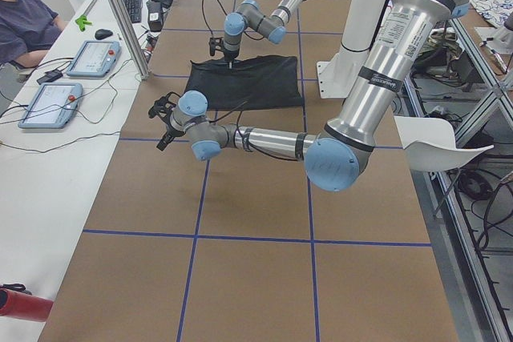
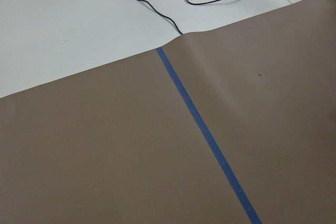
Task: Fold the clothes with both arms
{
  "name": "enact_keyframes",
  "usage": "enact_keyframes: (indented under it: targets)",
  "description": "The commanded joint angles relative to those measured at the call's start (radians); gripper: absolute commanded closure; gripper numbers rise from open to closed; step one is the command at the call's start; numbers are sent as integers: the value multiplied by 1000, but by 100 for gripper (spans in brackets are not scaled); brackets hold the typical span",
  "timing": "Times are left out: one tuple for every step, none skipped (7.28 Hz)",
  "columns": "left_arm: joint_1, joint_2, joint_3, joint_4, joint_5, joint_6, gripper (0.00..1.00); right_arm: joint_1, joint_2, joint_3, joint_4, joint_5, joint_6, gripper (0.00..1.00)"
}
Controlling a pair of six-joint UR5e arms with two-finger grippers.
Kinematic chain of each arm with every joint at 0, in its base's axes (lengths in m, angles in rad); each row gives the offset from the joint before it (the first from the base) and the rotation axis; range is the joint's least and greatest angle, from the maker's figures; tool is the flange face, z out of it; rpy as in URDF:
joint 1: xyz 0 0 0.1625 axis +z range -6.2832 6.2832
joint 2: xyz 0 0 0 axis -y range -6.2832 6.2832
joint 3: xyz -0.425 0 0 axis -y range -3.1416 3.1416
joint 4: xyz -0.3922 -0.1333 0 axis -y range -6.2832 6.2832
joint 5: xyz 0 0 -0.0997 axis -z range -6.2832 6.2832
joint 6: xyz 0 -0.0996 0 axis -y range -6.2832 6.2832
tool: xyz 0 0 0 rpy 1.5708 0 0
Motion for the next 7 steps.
enact_keyframes:
  targets:
    - [0,-2,-1,0,1,-1,0,30,-30,36,-5,46,-17,100]
    - [0,0,-7,0,-1,-1,0,39,-120,114,-2,45,-27,100]
    - [0,-2,-10,1,1,-12,0,44,-188,180,-2,41,-40,100]
    - [2,-2,-12,0,-1,-21,0,43,-208,185,0,31,-40,100]
    - [6,-2,-13,0,-1,-21,0,44,-210,187,0,33,-42,84]
    - [6,-2,-15,0,-1,-23,0,46,-211,190,0,33,-41,40]
    - [8,-3,-18,0,-1,-42,0,47,-214,200,-2,31,-37,1]
